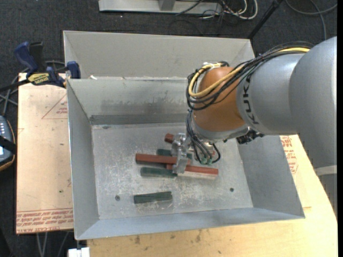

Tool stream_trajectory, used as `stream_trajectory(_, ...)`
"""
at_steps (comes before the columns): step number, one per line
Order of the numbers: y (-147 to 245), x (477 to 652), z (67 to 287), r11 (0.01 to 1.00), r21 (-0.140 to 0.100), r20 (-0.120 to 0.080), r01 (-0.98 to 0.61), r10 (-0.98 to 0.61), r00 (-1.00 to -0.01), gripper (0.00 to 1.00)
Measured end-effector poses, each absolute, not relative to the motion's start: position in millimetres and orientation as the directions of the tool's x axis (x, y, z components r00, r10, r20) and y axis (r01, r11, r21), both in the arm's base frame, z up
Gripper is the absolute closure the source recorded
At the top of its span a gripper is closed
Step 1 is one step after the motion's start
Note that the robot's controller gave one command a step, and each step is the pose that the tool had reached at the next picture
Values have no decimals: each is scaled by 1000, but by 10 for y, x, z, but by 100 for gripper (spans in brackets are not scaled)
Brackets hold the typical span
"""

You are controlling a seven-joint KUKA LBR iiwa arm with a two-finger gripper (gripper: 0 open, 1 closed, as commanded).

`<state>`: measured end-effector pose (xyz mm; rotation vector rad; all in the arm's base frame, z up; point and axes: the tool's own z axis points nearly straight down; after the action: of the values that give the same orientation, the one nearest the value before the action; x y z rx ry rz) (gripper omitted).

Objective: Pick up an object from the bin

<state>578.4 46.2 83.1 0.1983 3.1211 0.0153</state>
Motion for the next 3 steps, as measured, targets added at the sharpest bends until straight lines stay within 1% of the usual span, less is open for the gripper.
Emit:
stream_trajectory(2, 450, 5766, 1078, 992, 2, -3, 125, 125, -992, 100)
stream_trajectory(3, 450, 5773, 1210, 992, 2, -3, 125, 125, -992, 100)
